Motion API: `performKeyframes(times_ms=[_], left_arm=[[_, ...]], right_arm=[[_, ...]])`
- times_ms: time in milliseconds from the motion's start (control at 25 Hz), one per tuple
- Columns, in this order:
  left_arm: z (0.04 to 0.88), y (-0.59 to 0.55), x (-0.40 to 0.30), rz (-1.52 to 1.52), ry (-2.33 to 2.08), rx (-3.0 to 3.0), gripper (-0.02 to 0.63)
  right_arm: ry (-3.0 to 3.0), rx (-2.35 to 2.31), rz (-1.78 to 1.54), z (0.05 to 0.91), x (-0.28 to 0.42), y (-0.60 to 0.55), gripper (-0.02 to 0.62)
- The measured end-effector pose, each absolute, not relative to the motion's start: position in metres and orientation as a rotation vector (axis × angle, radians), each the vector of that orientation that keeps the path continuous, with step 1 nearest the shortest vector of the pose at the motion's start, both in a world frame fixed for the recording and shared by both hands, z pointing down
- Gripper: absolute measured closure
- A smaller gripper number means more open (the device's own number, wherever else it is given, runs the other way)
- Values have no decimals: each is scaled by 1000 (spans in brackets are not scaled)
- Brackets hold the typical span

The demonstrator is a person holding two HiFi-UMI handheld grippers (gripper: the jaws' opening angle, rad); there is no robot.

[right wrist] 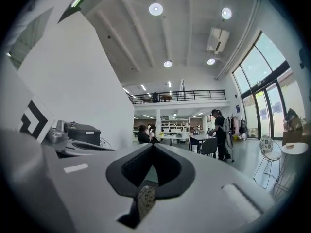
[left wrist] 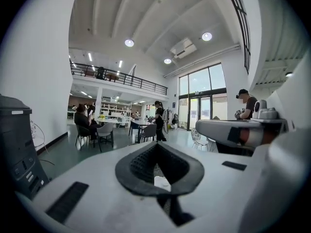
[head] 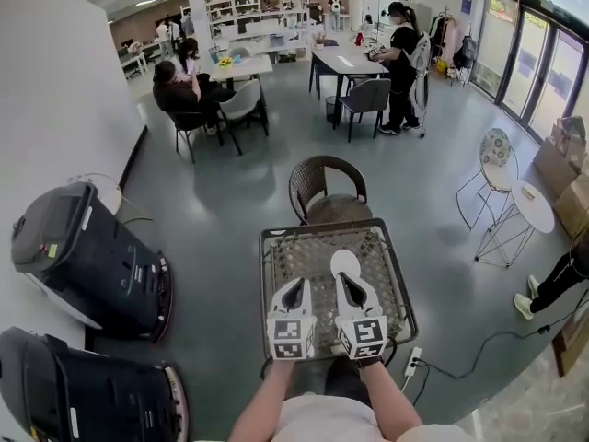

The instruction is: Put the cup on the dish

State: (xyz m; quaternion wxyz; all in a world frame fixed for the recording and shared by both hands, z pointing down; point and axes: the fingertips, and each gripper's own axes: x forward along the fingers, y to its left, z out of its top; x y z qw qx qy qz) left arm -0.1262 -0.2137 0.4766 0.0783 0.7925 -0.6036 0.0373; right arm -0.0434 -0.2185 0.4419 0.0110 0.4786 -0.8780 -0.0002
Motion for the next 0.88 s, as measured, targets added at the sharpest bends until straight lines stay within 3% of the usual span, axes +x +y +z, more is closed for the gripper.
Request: performKeyframes(times_ms=[320, 880], left_arm=[[431, -189, -126, 74, -1871, 2502, 603], [442, -179, -103, 18, -1768, 2534, 603]], right_arm=[[-2676, 1577, 20, 414, -47, -203, 597], [-2630, 1662, 44, 405, -18, -184, 597]])
